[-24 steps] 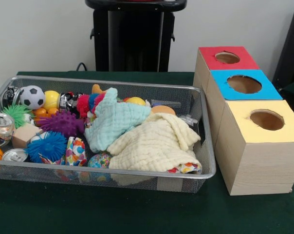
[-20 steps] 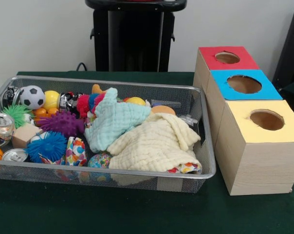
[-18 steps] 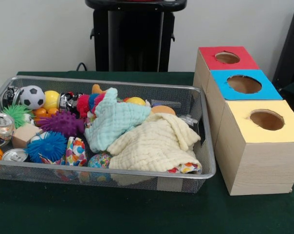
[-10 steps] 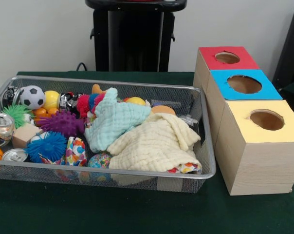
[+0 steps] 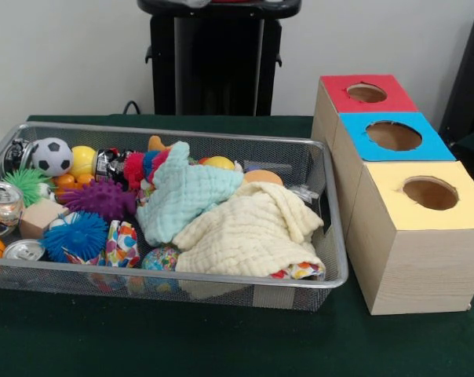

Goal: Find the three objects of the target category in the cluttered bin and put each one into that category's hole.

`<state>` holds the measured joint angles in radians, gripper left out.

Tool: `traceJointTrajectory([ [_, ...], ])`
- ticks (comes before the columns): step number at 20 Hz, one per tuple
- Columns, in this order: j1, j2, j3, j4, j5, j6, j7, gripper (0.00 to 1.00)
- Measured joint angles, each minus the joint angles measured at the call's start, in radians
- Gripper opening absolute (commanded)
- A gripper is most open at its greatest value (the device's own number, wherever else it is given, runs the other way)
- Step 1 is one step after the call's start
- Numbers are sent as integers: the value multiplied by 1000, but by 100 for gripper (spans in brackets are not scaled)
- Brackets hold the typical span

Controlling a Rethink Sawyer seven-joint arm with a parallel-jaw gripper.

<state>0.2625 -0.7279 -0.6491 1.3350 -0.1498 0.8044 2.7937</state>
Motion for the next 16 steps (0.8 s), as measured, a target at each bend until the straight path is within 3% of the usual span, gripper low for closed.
traceJointTrajectory([
  [5, -36, -15, 91, 31, -35, -93, -16, 0],
  [16, -105, -27, 250, 101, -78, -177, -16, 0],
])
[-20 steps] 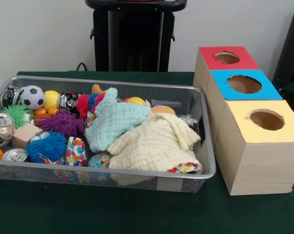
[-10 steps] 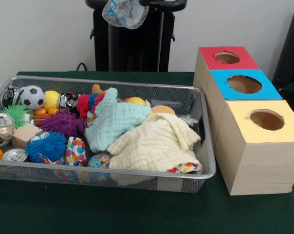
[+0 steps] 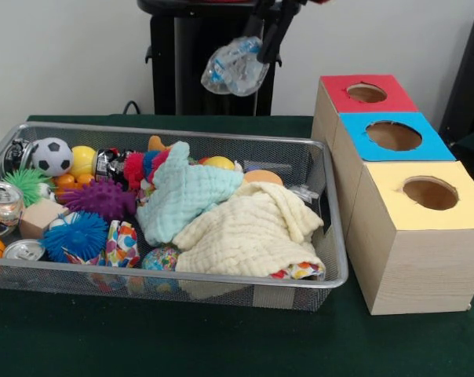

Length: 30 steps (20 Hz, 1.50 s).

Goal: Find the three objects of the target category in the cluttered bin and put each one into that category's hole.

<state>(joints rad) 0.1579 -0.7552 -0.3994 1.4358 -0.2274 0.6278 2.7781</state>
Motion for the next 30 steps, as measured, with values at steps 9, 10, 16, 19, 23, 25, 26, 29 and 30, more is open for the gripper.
traceJointTrajectory([
  [9, -136, 2, 195, 102, 3, -68, 0, 0],
  [10, -150, 4, 217, 113, 3, -69, 0, 0],
  [16, -186, 6, 300, 159, 3, -68, 0, 0],
  [19, -196, 4, 337, 163, 3, -59, 0, 0],
  [23, -197, -4, 374, 163, 3, -36, 0, 0],
  [25, -191, -10, 384, 163, 5, -21, 0, 0],
  [26, -183, -15, 384, 163, 7, -7, 0, 0],
  [29, -157, -30, 385, 163, 9, 38, 0, 0],
  [30, -151, -34, 385, 162, 9, 52, 0, 0],
])
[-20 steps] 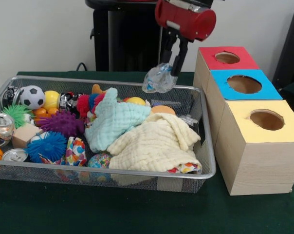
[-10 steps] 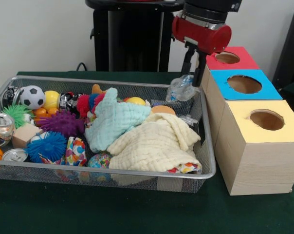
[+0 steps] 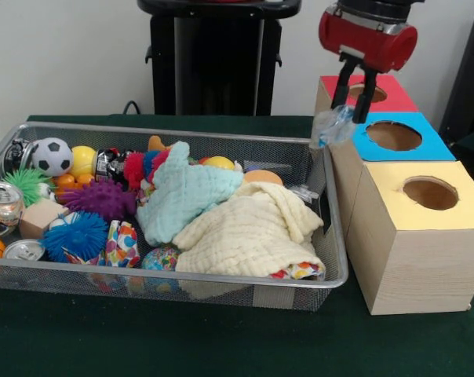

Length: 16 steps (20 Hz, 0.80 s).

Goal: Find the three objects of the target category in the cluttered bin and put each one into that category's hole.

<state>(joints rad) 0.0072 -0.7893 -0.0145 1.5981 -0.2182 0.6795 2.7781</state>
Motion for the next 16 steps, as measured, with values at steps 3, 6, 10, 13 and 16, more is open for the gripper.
traceJointTrajectory([
  [3, 39, -20, -5, -8, -1, 83, 0, 0],
  [6, 69, -44, -7, -14, -1, 169, 0, 0],
  [10, 80, -62, -6, -11, 20, 185, 0, 0],
  [13, 86, -64, -6, -7, 54, 181, 0, 0],
  [16, 92, -64, -6, -2, 73, 173, 0, 0],
])
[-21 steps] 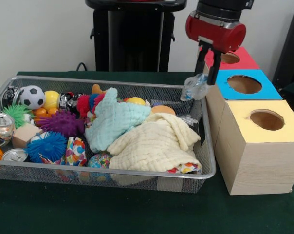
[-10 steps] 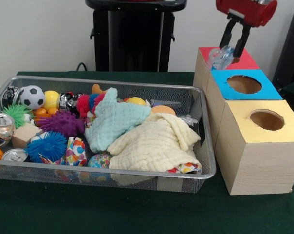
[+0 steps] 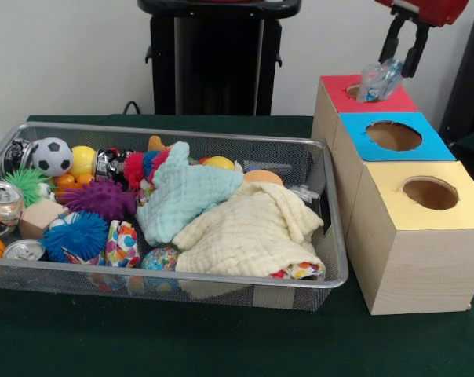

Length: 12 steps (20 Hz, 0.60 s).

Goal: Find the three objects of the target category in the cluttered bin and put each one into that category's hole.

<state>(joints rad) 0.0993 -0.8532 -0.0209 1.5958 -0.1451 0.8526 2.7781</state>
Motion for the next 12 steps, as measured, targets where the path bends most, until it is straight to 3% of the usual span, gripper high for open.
traceJointTrajectory([
  [12, 55, 30, -1, 41, 49, -105, 0, 0],
])
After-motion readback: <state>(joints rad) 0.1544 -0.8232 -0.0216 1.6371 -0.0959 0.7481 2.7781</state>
